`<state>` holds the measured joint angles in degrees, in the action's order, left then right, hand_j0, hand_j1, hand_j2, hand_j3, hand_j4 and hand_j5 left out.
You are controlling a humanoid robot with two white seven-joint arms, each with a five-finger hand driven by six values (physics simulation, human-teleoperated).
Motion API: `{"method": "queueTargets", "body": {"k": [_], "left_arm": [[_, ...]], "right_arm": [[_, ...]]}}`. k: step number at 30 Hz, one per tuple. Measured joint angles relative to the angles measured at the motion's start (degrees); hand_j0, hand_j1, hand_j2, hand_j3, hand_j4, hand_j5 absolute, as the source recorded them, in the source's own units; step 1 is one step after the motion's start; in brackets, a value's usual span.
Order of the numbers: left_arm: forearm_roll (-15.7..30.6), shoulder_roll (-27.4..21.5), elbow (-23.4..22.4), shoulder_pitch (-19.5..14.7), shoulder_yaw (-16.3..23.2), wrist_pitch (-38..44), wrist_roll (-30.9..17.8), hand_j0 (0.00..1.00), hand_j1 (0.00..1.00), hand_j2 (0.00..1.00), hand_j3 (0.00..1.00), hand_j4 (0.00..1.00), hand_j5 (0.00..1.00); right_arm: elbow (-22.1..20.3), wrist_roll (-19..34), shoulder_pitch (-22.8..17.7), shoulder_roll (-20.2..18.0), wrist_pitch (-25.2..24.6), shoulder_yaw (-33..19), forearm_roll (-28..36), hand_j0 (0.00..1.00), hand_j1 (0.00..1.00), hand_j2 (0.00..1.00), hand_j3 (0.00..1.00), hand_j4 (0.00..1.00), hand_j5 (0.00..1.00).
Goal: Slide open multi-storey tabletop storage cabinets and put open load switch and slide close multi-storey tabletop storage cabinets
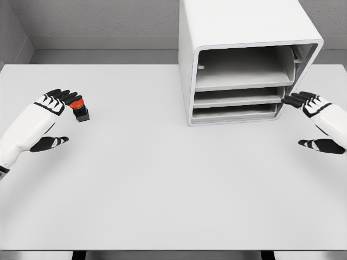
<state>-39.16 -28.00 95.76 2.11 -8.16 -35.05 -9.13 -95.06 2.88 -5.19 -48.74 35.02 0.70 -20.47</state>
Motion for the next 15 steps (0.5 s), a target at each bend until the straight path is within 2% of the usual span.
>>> {"method": "queueTargets", "body": {"k": [3, 7, 10, 12, 13, 15], "left_arm": [[0.0, 0.0, -0.3, -1.5, -0.1, 0.0, -1.1, 1.00, 1.00, 1.00, 1.00, 1.00, 1.00], [0.1, 0.0, -1.3, -4.2, -0.1, 0.0, -7.7, 1.00, 1.00, 1.00, 1.00, 1.00, 1.00], [0.2, 0.0, -3.4, -11.0, 0.1, 0.0, -16.5, 1.00, 1.00, 1.00, 1.00, 1.00, 1.00], [0.1, 0.2, -4.6, -13.0, 0.3, 0.0, -21.1, 1.00, 1.00, 1.00, 1.00, 1.00, 1.00], [0.1, 0.2, -5.0, -13.9, 0.4, -0.1, -22.4, 1.00, 1.00, 1.00, 1.00, 1.00, 1.00], [0.2, 0.3, -5.5, -15.6, 0.5, -0.1, -24.1, 1.00, 1.00, 1.00, 1.00, 1.00, 1.00]], "right_arm": [[-0.4, 0.0, 0.1, 0.0, 0.0, 0.1, -0.2, 1.00, 1.00, 1.00, 1.00, 1.00, 1.00], [-0.3, 0.2, 0.6, -0.1, 0.0, -0.1, -0.4, 1.00, 1.00, 1.00, 1.00, 1.00, 1.00], [-0.3, 0.4, 1.8, -0.2, 0.0, -0.3, -0.5, 1.00, 1.00, 1.00, 1.00, 1.00, 1.00], [-0.4, 0.9, 3.2, -0.3, 0.0, -0.4, -0.5, 0.88, 0.88, 0.88, 0.88, 0.88, 0.88], [-0.5, 1.1, 3.3, -0.4, 0.0, -0.4, -0.5, 0.80, 0.80, 0.80, 0.80, 0.80, 0.80], [-0.6, 1.4, 3.4, -0.4, 0.0, -0.4, -0.5, 0.76, 0.76, 0.76, 0.76, 0.76, 0.76]]}}
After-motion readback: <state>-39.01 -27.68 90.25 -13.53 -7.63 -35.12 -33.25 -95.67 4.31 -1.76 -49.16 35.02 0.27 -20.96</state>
